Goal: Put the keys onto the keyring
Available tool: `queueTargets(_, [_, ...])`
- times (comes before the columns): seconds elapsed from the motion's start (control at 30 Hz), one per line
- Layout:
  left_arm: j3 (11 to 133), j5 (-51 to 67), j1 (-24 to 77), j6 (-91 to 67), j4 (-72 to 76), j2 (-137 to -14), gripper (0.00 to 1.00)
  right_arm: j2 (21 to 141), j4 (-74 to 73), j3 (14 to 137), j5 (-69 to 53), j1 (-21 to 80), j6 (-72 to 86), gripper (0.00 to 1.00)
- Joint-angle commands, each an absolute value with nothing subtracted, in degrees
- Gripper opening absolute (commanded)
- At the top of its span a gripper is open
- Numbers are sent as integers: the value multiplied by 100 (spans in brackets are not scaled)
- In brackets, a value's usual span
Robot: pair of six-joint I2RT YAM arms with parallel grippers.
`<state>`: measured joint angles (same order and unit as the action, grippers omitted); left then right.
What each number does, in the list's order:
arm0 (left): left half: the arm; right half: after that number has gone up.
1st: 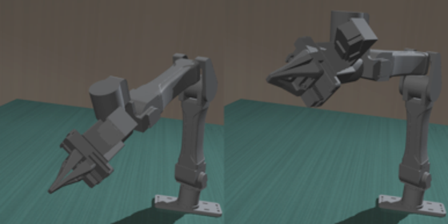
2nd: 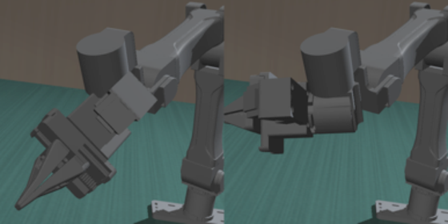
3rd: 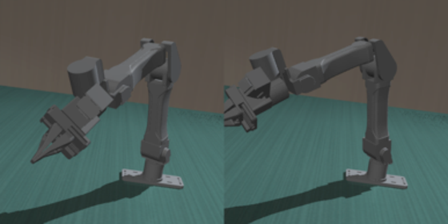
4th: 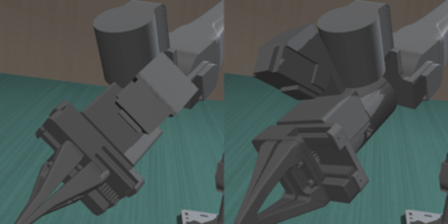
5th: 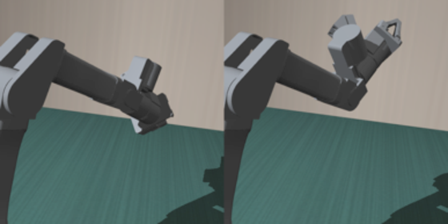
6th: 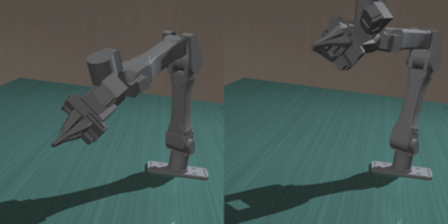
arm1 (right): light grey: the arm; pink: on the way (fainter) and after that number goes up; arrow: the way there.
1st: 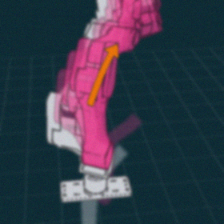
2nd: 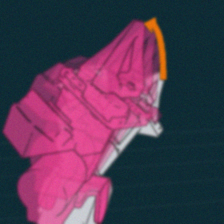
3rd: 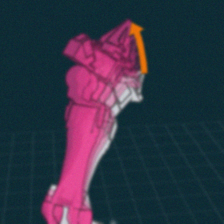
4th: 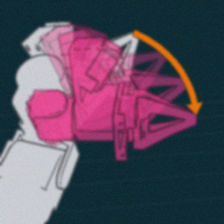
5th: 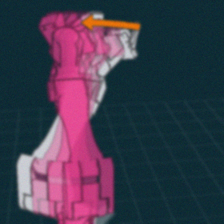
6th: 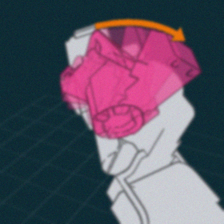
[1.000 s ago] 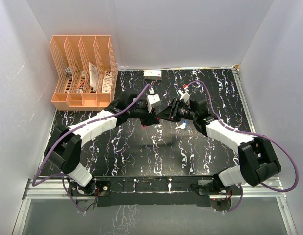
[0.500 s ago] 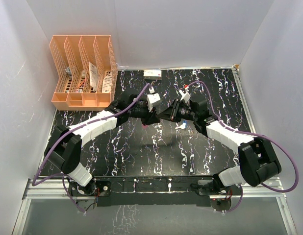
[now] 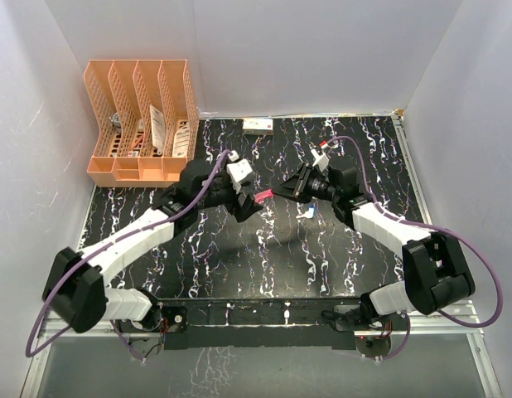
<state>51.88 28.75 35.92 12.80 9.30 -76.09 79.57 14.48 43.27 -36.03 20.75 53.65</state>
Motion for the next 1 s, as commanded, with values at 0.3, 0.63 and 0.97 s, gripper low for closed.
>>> queueTargets(0.3, [4424,1651,3612,252,1991,-6879,77,7984,2562,4419,-3952,1827,5961,1])
queueTargets(0.63, [3933,1022,3612,-362,2638,-6671,72,8038,3759,4313,-4188,1588,6842,0])
queueTargets(0.97, [3526,943,3613,-603,3145,-6387,99,8331,4972,4109,-4302,1486,7716,0])
